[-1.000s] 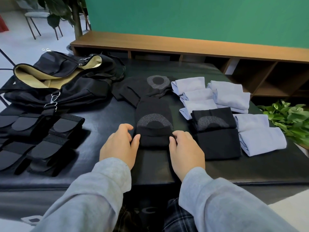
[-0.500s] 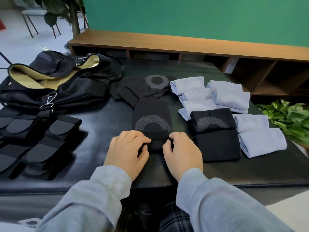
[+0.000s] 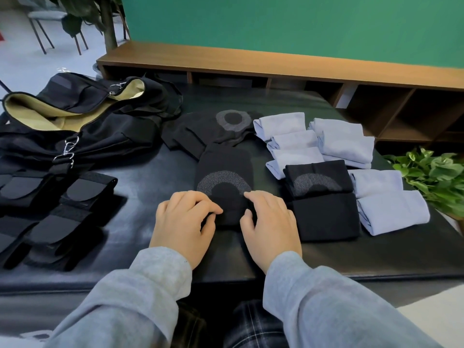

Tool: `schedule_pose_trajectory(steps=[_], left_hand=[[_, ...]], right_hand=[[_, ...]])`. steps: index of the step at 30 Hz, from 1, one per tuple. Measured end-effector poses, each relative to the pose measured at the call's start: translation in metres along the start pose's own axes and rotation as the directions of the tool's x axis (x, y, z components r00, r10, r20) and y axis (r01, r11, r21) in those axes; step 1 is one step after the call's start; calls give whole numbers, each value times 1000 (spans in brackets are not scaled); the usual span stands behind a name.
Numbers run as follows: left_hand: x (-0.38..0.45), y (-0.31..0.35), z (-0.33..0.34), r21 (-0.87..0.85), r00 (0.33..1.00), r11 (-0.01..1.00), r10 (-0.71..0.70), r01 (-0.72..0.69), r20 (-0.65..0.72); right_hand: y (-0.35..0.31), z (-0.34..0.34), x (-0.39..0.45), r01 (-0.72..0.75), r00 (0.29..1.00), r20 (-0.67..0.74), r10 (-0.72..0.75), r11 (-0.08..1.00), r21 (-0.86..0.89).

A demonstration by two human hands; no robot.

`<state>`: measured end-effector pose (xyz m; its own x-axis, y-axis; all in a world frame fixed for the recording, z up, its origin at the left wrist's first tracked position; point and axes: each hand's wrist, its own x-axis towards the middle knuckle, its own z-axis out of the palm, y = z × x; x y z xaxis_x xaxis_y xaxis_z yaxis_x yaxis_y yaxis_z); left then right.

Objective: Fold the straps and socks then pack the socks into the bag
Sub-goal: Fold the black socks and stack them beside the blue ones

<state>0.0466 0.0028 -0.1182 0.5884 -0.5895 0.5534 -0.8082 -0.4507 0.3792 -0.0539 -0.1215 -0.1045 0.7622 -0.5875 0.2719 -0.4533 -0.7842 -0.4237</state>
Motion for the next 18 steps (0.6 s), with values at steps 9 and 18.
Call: schedule_pose_trajectory(steps=[9, 18], left_hand=[[1, 5, 2, 105, 990, 985, -139, 139, -7], [2, 4, 6, 231, 920, 891, -377, 392, -105]], right_hand=[[-2, -5, 2, 29, 995, 96, -22, 997, -70], [-3, -4, -3, 139, 989, 37, -141, 989, 40]])
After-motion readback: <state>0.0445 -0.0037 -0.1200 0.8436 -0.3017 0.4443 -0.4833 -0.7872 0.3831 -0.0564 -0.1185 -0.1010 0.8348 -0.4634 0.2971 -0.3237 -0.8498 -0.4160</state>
